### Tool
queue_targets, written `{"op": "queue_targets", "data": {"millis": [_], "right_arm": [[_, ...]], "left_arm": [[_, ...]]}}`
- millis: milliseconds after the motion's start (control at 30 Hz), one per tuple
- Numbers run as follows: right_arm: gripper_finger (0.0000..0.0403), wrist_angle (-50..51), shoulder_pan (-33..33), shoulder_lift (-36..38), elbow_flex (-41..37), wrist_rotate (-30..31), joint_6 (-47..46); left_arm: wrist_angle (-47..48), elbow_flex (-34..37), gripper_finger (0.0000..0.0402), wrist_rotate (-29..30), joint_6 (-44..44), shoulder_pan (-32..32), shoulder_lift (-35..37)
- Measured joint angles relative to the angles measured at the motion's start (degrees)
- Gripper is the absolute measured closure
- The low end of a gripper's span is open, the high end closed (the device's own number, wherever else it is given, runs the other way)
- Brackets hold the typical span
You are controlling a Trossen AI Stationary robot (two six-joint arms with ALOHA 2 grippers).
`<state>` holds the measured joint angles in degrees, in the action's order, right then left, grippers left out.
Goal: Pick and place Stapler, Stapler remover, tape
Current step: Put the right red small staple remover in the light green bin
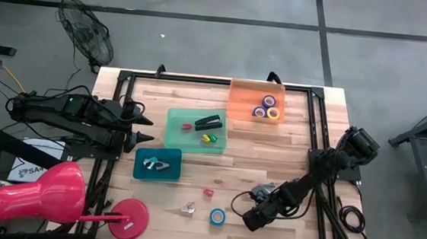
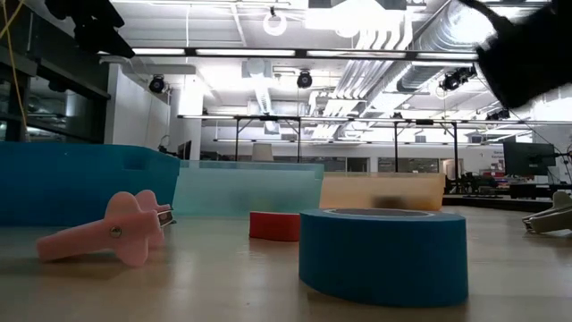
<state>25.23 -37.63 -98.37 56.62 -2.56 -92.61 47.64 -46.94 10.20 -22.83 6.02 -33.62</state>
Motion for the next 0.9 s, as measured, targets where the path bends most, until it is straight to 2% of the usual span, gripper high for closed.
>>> {"op": "queue_targets", "data": {"millis": [167, 500, 900], "right_arm": [[0.0353, 0.3, 4.5, 0.0, 5.6, 2.3, 12.3], [0.0353, 3.0, 17.1, 0.1, 16.3, 2.3, 41.3], [0.0353, 3.2, 35.6, 0.1, 18.5, 0.0, 66.4]], "left_arm": [[-0.5, 0.0, 0.0113, 0.0, 0.0, 0.0, 0.0], [-0.8, 0.0, 0.0113, 0.0, -0.3, 0.0, 0.0], [-1.2, 0.0, 0.0113, 0.0, -1.5, 0.0, 0.0]]}}
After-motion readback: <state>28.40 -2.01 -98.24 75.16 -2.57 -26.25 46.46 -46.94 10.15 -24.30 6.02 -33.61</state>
